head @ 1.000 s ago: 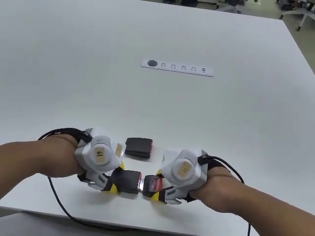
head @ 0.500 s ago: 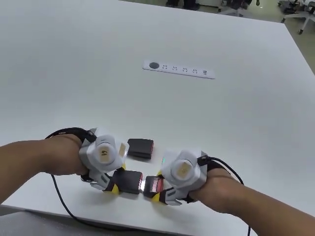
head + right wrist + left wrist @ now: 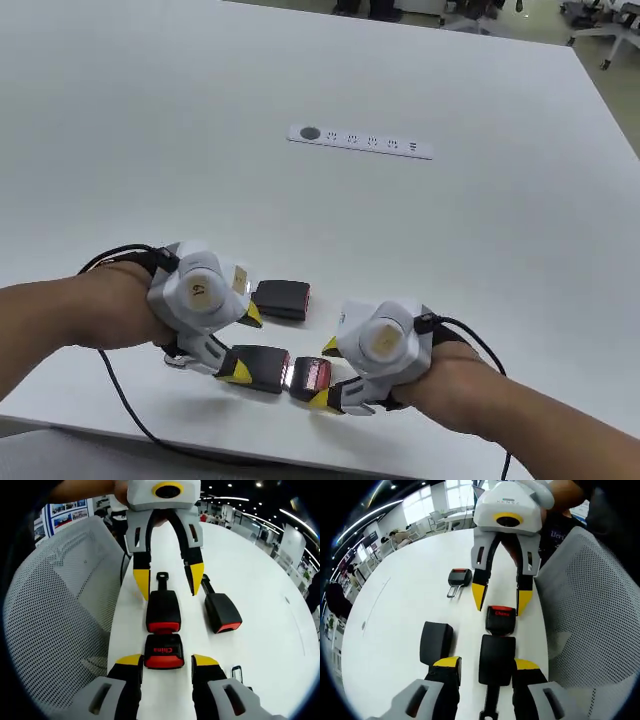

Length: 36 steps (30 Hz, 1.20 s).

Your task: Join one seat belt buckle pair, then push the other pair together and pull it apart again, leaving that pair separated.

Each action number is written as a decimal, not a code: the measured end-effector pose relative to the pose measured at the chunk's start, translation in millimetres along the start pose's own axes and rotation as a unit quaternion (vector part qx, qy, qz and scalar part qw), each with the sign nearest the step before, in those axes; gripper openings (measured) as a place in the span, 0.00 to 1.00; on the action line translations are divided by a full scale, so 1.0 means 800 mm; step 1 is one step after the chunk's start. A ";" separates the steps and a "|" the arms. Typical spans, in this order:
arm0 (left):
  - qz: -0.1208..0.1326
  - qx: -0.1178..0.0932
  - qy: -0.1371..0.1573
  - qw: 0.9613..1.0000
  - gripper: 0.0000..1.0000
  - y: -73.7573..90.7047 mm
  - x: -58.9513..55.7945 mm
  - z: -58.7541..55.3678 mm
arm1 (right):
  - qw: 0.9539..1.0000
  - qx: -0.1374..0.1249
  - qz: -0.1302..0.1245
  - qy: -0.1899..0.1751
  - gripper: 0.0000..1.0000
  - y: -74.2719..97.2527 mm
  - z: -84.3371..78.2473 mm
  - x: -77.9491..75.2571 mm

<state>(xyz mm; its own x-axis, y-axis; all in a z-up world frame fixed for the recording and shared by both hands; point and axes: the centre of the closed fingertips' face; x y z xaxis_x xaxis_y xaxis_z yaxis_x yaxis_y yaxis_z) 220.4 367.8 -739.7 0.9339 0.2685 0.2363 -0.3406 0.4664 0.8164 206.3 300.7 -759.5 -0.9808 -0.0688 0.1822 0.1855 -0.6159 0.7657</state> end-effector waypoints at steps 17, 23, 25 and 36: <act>0.033 -0.009 0.001 0.999 0.40 -0.013 0.058 0.016 | 0.998 -0.002 -0.056 -0.018 0.33 0.071 -0.031 -0.061; 0.036 -0.004 -0.012 0.999 0.41 -0.025 0.077 0.017 | 0.997 0.003 -0.078 -0.024 0.33 0.095 -0.050 -0.087; 0.035 -0.002 -0.018 0.999 0.41 -0.030 0.081 0.019 | 0.996 0.006 -0.082 -0.026 0.33 0.099 -0.054 -0.092; 0.008 0.015 -0.023 1.000 0.41 -0.063 0.084 0.005 | 0.996 0.034 -0.069 -0.033 0.33 0.093 -0.085 -0.104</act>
<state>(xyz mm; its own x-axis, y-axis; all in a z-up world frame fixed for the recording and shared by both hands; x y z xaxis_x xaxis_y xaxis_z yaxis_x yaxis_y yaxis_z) 301.1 359.1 -762.9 0.9329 0.2354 0.2724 -0.3519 0.4362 0.8282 297.5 206.7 -759.6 -0.9916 0.0665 0.1107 0.0546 -0.5608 0.8261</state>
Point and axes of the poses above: the centre of the closed fingertips' face, and the gripper's own axes: y roughly backward along the fingers, x roughly to its left, z roughly out of its top, and after that the axes turned 14 degrees about z, right-handed
